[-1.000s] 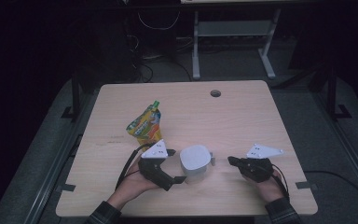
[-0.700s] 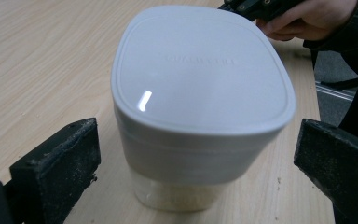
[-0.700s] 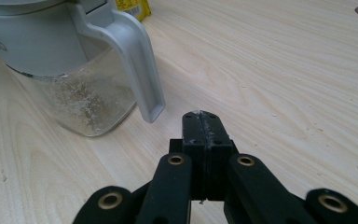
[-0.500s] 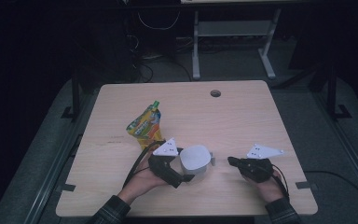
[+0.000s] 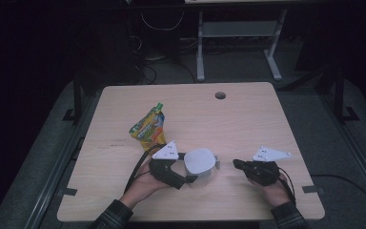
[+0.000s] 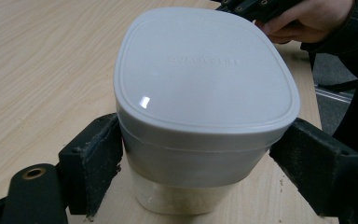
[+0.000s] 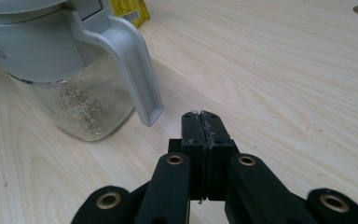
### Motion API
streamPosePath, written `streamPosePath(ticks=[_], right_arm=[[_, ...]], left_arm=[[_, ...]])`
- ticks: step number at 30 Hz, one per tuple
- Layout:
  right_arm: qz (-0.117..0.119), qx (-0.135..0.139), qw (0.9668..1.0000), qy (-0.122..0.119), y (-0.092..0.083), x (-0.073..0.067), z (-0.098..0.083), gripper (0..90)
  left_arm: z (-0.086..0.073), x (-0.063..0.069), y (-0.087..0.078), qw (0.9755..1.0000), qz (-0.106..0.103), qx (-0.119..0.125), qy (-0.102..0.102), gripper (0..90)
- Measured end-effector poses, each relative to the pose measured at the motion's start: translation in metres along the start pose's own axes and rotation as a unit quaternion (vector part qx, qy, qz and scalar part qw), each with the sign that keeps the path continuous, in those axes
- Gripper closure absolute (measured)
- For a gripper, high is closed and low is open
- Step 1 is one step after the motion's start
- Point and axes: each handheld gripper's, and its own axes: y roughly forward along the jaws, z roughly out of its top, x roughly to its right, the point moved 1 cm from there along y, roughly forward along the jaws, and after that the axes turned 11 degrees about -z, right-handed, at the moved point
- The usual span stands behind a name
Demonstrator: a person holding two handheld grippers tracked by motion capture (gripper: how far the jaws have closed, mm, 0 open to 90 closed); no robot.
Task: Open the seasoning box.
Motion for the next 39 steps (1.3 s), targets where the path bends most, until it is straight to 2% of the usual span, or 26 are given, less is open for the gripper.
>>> streamPosePath(ticks=[25,29,39], right_arm=[[0.001,-0.007,1.0,0.001,0.0009,-0.0007,-0.0006,89.5],[0.002,-0.008,1.0,0.001,0.001,-0.0008,-0.0006,89.5],[0.002,-0.008,1.0,0.001,0.0009,-0.001,-0.0006,89.5]], left_arm=[[0.0019,0.0025,-0.0055,1.0,0.002,0.008,-0.004,18.6],[0.0029,0.0023,-0.008,0.9998,-0.001,0.019,-0.008,19.4],[0.0047,0.0031,-0.0092,0.9998,0.0,0.019,-0.007,20.1]])
